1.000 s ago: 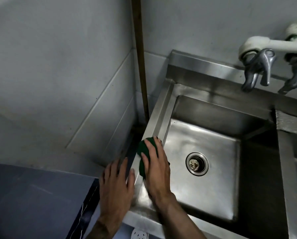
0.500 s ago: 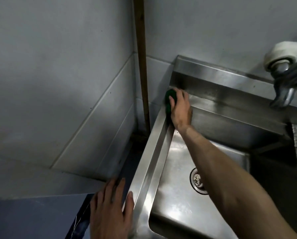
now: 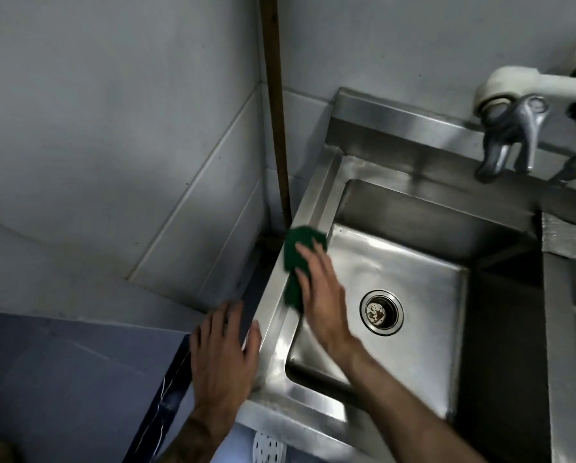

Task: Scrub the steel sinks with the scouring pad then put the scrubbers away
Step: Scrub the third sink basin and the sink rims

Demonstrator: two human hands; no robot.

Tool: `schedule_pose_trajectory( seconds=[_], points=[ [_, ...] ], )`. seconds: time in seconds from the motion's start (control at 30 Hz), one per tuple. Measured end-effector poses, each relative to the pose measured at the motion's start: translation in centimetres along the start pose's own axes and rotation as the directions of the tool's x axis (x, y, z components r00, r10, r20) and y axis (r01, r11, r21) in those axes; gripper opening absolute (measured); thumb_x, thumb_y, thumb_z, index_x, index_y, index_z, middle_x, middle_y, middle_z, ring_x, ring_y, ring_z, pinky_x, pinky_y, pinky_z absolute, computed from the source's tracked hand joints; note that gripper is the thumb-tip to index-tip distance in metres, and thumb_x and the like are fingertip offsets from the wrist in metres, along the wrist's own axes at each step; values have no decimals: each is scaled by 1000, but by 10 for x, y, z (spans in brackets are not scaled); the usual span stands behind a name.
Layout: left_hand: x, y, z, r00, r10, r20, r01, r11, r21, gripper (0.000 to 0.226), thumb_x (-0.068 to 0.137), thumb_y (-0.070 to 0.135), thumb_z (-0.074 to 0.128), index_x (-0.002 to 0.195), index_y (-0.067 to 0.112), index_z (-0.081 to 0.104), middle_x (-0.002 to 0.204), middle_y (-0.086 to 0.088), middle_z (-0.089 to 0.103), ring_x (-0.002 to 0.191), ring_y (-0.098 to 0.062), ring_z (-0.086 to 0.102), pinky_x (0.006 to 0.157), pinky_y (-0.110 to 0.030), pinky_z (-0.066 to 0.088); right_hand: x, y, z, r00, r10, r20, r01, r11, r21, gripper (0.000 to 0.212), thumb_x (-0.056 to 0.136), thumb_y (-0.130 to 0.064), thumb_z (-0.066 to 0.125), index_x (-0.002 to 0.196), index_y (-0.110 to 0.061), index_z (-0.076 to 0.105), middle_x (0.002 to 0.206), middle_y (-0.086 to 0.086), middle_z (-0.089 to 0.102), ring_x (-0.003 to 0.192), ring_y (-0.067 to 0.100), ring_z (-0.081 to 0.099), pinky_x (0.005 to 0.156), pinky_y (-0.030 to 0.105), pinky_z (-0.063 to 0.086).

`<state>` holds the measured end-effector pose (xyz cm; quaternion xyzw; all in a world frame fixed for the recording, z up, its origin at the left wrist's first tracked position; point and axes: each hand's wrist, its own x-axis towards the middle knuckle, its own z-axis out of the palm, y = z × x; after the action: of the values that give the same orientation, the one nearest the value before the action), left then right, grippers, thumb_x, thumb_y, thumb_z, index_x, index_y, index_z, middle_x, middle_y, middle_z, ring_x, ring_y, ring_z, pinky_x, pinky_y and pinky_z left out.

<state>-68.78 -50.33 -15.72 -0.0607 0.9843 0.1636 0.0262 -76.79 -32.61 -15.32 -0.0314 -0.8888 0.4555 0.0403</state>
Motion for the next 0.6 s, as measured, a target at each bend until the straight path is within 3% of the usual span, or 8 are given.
schedule_pose_trajectory(
  seconds=[0.07, 0.23, 0.37, 0.43, 0.5, 0.6],
  points=[
    [-1, 2, -5, 999, -25, 20, 26, 999, -21, 59, 104, 50, 33, 138, 13, 63, 140, -12, 65, 123, -33, 62, 102, -51, 50, -56, -13, 10, 996, 13, 86, -16, 1000, 25, 50, 102, -9, 54, 147, -31, 48, 165, -9, 28, 152, 7, 25, 122, 34, 31],
    [-4, 5, -11, 996, -66, 63, 73, 991, -110, 69, 110, 50, 13, 147, 11, 56, 148, -15, 60, 133, -35, 57, 111, -52, 46, -141, -27, 8, 962, -26, 270, 69, 986, -150, 67, 100, -3, 54, 153, -38, 35, 168, -14, 11, 155, 6, 12, 126, 31, 19],
    [-7, -1, -12, 997, -50, 55, 58, 989, -139, 69, 110, 51, 15, 149, 10, 54, 147, -17, 59, 133, -36, 54, 112, -55, 44, -163, -30, -7, 934, -68, 350, 153, 963, -221, 68, 93, -2, 60, 151, -34, 41, 165, -5, 26, 152, 16, 27, 124, 25, 17],
    [-9, -1, -11, 999, -30, 36, 34, 990, -136, 64, 110, 48, 20, 146, 8, 55, 144, -19, 60, 130, -38, 54, 109, -55, 46, -182, -25, -22, 919, -138, 369, 256, 921, -295, 77, 78, -5, 76, 144, -34, 48, 156, -1, 45, 141, 20, 48, 117, 31, 34],
    [-11, 0, -10, 1000, -14, 12, 16, 991, -131, 58, 110, 43, 26, 141, 5, 58, 139, -22, 61, 126, -40, 55, 104, -56, 46, -205, -15, -47, 911, -110, 396, 262, 898, -353, 85, 68, -8, 85, 140, -35, 50, 149, -1, 53, 134, 19, 55, 110, 32, 45],
    [-12, 0, -8, 999, 3, -34, -6, 995, -99, 58, 108, 41, 29, 136, 2, 60, 136, -26, 62, 123, -45, 56, 100, -58, 45, -241, 20, -99, 936, -54, 349, 204, 888, -411, 70, 76, -16, 73, 140, -36, 52, 150, -3, 51, 137, 16, 50, 118, 26, 32]
  ],
)
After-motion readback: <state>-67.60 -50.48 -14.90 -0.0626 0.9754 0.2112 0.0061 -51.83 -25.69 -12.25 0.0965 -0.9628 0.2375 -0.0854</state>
